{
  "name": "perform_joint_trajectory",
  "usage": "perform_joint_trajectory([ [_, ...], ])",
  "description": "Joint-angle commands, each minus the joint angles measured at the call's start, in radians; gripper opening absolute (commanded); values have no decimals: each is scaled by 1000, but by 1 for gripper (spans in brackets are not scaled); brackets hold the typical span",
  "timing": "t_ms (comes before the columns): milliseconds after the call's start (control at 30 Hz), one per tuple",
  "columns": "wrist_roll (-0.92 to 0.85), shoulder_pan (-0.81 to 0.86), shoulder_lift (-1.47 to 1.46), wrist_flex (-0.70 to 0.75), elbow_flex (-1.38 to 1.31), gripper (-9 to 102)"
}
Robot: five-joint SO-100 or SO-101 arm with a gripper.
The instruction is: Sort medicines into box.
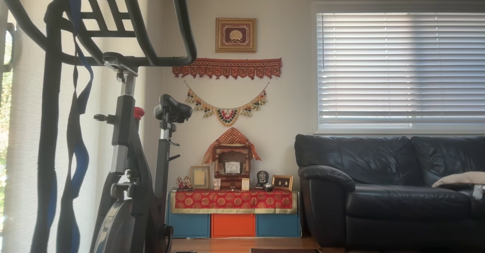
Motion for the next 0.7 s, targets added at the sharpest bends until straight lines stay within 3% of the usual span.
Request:
perform_joint_trajectory([
  [0,12,-6,-5,28,-11,6],
  [667,6,-6,-5,28,-11,6],
])
